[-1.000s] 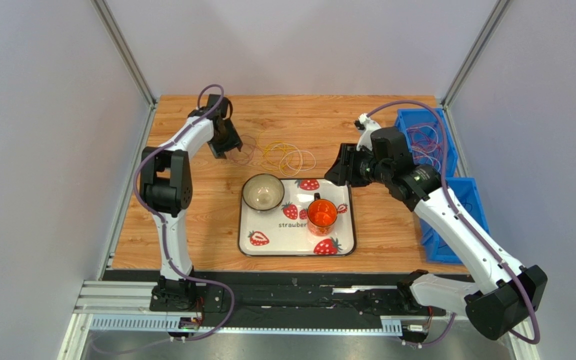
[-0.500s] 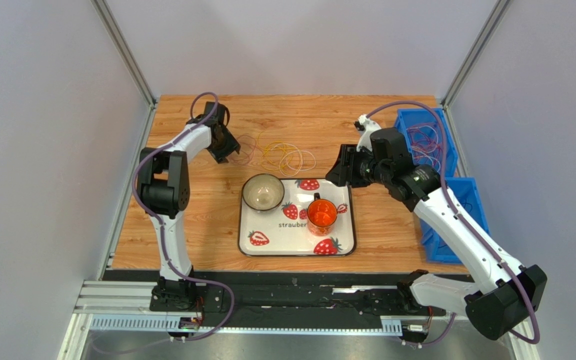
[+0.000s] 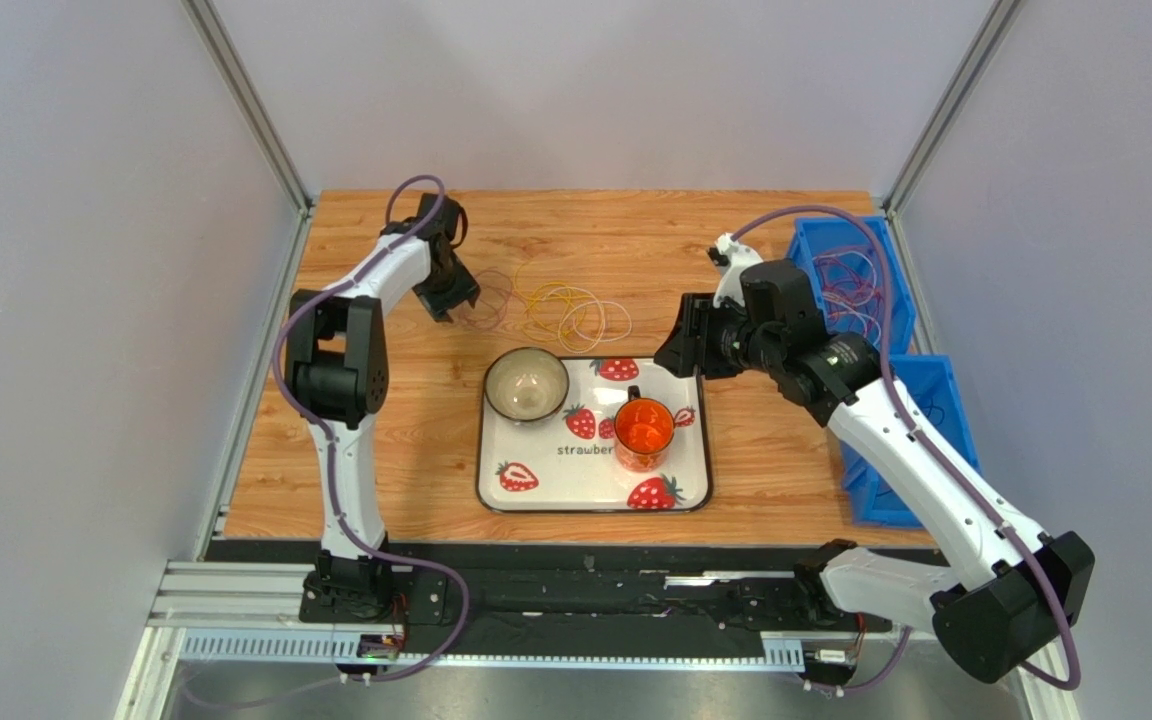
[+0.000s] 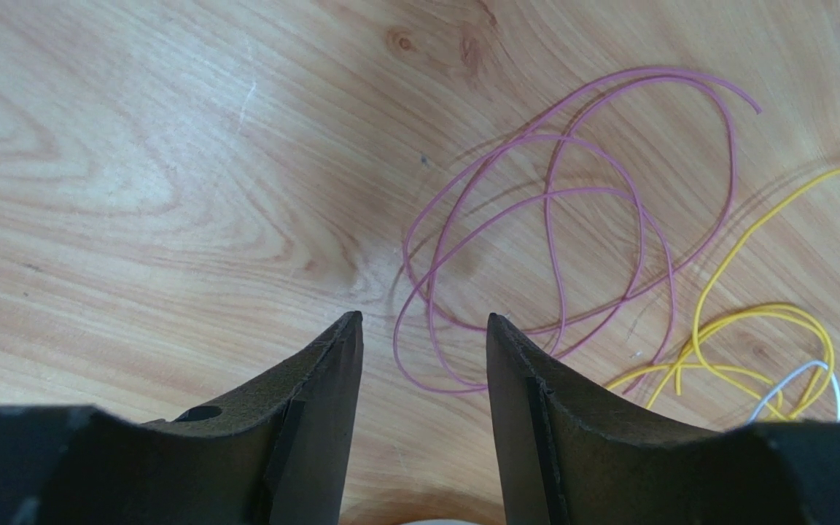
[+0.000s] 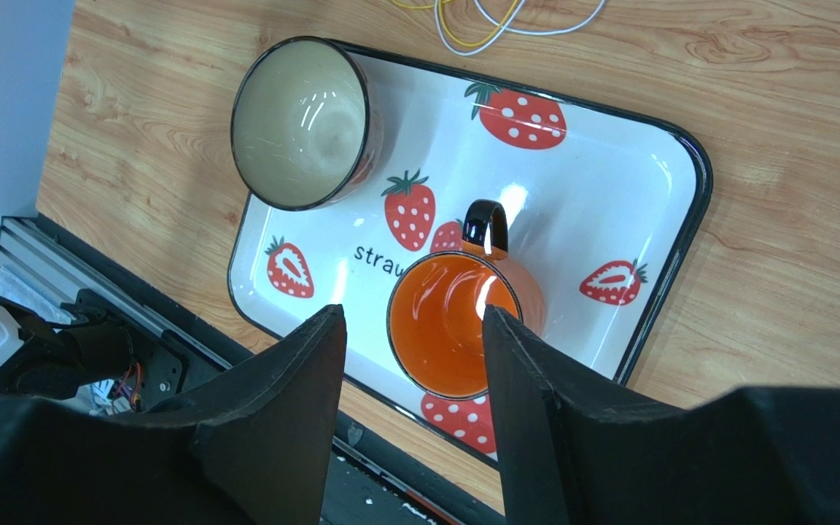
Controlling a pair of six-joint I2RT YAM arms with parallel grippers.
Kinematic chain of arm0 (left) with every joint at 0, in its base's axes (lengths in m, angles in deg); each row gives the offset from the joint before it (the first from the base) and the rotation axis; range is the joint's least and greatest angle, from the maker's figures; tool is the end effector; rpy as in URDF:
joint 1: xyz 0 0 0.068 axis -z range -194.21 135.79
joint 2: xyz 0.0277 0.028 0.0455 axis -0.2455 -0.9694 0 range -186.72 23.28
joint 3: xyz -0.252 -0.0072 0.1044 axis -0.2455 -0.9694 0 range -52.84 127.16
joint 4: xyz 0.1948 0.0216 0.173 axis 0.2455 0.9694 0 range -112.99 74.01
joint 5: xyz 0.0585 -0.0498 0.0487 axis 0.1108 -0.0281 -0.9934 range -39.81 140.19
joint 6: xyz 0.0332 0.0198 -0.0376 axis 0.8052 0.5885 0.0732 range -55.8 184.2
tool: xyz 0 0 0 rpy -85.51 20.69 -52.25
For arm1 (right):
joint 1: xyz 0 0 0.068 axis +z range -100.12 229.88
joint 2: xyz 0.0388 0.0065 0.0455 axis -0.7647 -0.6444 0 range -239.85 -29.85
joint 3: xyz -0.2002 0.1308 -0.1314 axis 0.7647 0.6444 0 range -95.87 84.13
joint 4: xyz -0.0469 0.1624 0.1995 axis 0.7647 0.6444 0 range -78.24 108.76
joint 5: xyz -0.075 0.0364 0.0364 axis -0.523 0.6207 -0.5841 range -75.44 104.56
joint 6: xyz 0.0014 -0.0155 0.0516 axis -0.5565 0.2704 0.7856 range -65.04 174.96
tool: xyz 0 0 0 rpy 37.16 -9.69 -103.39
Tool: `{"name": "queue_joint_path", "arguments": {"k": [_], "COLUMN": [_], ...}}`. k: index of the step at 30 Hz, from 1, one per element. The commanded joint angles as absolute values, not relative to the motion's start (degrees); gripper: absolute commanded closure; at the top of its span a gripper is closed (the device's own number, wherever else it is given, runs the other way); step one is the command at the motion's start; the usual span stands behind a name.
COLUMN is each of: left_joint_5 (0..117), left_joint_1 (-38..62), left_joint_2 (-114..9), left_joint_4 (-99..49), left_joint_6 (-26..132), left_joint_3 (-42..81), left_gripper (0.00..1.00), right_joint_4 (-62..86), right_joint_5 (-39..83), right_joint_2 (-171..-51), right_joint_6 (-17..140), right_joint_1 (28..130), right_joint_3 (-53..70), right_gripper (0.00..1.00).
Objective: Untangle the cables
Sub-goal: Pick up the cable at the center of the board.
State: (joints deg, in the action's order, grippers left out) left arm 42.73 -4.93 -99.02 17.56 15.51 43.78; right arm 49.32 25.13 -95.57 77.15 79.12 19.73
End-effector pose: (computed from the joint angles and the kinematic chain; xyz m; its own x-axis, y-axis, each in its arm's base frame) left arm 0.4468 -0.0684 0.1844 -0.6776 -0.6440 -0.3553 -0.6070 0.7624 -0.2243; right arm 0.2086 0.1242 0.3402 -0.7356 0.0137 -0.6773 -0.3532 0.8454 0.4006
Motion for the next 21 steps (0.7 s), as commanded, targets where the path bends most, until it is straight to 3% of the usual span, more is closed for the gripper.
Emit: {"name": "queue_joint_path", "arguments": {"k": [1,12,21], "left_joint_5": [39.4,34.9,34.4], "left_joint_1": [-3.8,-1.8,-1.6], "left_joint_2": [-102.8,-110.5,-111.1], "left_joint_4": [23.6,34.0,36.5], "left_joint_6": [16.1,15.4,15.6], "left_joint_3": [49.9,62.5,63.0], "left_gripper": [0.46,0.47,0.67], "right_joint_4": [48.3,48.3,49.0], "right_joint_5": [24.5,26.0,26.3], "right_joint_2": [-92.2,-89.2,-86.5], "right_joint_6": [74.8,72.7,71.0], "right_joint_1": [78.7,76.7,75.2], "right_joint_3": [20.3,21.6,21.7], "right_gripper": [0.47,0.47,0.47]}}
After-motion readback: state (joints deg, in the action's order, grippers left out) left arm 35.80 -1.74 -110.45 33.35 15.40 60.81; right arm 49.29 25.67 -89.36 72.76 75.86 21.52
